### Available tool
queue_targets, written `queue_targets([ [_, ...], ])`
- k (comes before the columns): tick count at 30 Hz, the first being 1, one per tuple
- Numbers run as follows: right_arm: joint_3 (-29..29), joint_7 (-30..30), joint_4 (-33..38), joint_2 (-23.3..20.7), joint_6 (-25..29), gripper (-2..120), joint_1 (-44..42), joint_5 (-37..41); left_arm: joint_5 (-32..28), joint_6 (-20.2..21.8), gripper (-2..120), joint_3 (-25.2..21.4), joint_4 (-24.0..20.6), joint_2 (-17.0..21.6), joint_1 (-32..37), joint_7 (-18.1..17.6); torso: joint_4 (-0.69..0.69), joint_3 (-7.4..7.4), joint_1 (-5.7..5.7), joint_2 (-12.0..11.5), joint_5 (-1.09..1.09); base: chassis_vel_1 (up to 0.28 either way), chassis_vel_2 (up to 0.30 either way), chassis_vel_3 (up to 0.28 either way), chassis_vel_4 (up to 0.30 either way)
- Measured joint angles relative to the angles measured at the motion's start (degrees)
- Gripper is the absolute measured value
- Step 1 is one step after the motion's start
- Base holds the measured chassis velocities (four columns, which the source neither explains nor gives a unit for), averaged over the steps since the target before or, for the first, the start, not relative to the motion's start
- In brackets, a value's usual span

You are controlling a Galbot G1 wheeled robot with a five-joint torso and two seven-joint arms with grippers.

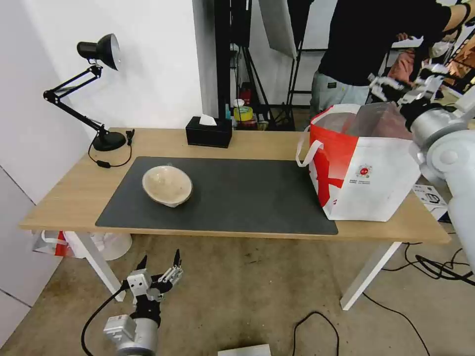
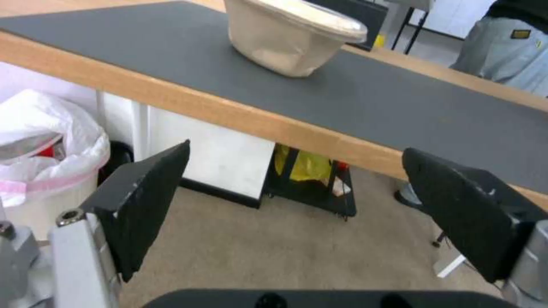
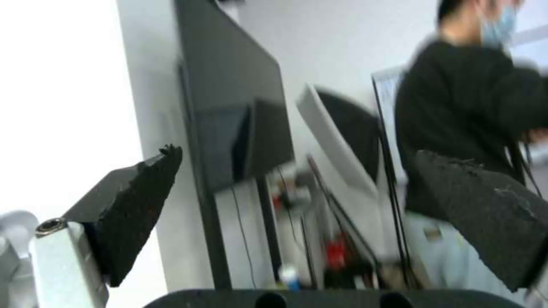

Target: Pick up the trash from the table and place it into the takeout bag.

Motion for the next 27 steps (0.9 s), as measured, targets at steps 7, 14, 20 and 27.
queue_targets([
  [7,1.4,2.6,9.9,-0.2,9.9,100,-6.8,-2.5,-0.1,-0.4,100,-0.4,-1.2,-0.1,0.3,0.1,0.01,0.00,0.00,0.0,-0.02,0.000,0.000,0.000,0.000],
  [14,2.3,5.2,18.3,2.9,14.9,100,-20.2,-12.8,-0.6,-0.7,100,-0.9,-2.1,-0.1,0.4,0.1,0.00,-0.01,0.00,0.0,0.00,0.000,0.000,0.000,0.000],
  [20,1.8,6.3,23.6,11.3,19.3,100,-33.3,-25.8,-0.6,-0.7,100,-0.9,-2.9,-0.2,0.6,0.1,0.00,-0.01,0.00,0.0,-0.01,0.000,0.000,0.000,0.000],
  [27,-0.2,6.9,25.6,19.3,22.5,100,-42.4,-36.4,-0.4,-0.6,100,-0.7,-3.3,-0.5,0.6,0.2,0.00,-0.01,-0.01,0.0,-0.01,0.000,0.000,0.000,0.000],
])
